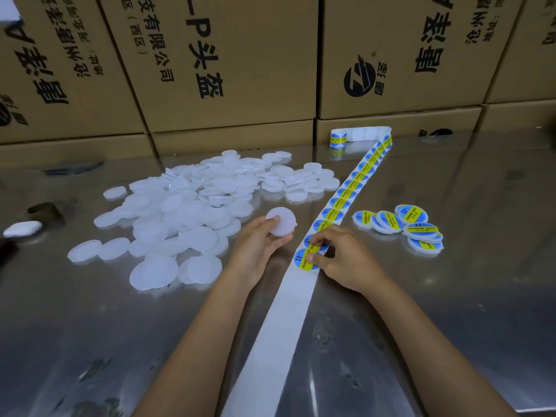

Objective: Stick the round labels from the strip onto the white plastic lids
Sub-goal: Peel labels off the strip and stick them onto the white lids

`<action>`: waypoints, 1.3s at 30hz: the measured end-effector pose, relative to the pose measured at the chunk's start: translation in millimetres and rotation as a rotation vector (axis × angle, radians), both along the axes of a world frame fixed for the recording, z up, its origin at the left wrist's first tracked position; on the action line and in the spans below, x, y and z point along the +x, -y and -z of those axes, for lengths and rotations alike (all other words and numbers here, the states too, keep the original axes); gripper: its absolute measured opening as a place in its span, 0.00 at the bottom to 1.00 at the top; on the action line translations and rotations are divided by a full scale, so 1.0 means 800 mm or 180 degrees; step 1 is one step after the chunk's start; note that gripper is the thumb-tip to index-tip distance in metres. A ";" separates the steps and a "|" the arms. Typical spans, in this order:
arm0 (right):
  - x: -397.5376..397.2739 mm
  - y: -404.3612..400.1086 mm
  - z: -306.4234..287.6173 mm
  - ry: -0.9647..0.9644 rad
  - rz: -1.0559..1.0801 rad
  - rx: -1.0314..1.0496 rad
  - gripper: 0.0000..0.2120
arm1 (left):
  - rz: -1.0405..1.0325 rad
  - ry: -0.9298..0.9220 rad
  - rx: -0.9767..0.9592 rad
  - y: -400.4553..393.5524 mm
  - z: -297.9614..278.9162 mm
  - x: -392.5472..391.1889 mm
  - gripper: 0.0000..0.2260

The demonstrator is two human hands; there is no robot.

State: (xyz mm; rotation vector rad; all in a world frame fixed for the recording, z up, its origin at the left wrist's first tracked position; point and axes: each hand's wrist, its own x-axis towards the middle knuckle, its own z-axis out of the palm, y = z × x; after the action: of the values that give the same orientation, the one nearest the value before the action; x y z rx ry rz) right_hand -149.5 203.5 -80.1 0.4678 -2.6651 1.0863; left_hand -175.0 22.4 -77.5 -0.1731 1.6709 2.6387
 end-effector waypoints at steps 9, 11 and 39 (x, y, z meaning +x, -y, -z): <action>0.003 0.002 -0.002 -0.0029 -0.0033 -0.0167 0.06 | 0.0082 -0.0257 -0.0570 -0.014 -0.004 0.003 0.07; 0.004 0.003 -0.006 0.0170 -0.0036 -0.0385 0.06 | 0.0187 -0.0318 -0.0651 -0.020 -0.005 0.006 0.08; 0.014 0.020 -0.031 0.0057 0.0305 -0.2332 0.11 | 0.1036 0.0033 0.0430 -0.030 -0.026 0.022 0.17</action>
State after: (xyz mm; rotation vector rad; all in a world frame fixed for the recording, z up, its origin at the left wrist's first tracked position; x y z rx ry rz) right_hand -138.7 187.3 -55.2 0.1775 -2.0521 1.8919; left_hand -157.4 46.6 -56.5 0.0807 1.3738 2.4854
